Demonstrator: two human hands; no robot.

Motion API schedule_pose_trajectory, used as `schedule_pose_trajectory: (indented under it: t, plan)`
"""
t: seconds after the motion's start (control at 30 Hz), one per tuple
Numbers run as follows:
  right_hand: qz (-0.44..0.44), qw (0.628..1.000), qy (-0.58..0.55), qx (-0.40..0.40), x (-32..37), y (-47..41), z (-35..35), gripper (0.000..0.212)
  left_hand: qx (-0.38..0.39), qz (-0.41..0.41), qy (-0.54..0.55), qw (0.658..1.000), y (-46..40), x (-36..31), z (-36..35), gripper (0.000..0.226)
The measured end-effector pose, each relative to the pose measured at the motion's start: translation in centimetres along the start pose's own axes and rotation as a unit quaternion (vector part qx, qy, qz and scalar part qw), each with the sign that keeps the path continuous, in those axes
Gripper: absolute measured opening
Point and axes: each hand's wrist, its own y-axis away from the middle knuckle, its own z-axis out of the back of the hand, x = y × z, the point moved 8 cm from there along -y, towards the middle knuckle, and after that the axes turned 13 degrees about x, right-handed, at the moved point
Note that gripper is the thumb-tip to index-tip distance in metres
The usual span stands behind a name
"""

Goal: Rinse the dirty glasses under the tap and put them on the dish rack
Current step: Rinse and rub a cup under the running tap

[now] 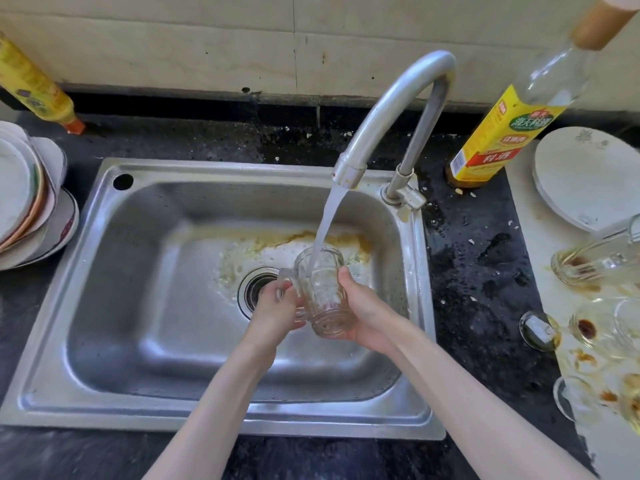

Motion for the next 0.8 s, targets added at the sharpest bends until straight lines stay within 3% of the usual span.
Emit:
schedule_pose_trajectory:
  t: [0.13, 0.27, 0.43, 0.53, 0.67, 0.8]
  plan:
    - [-0.020, 1.000, -0.003, 0.021, -0.4, -0.1, 0.0, 0.052, 0.011, 0.012, 0.027, 1.000, 0.2, 0.8, 0.0, 0.024]
    - [0.038, 0.999, 0.027, 0.016, 0.6, 0.0, 0.6, 0.047, 0.018, -0.064, -0.010, 0.998, 0.9, -0.3, -0.2, 0.027]
    - [0.167, 0.985, 0.039, -0.012, 1.8, 0.0, 0.2, 0.064, 0.061, -0.188, -0.018, 0.980, 2.6, -2.4, -1.5, 0.048]
    - [0.219, 0.974, 0.054, -0.001, 1.4, 0.0, -0.1, 0.078, 0.064, -0.201, 0.016, 0.977, 3.1, -2.2, -1.0, 0.055]
    - [0.235, 0.968, 0.080, 0.025, 1.4, 0.6, -0.8, 0.082, 0.050, -0.190, 0.030, 0.980, 3.3, -1.4, 0.0, 0.036]
    - [0.222, 0.969, 0.092, 0.055, 0.8, 0.7, -1.0, 0.090, 0.034, -0.206, 0.048, 0.977, 3.4, -1.2, 0.2, 0.032]
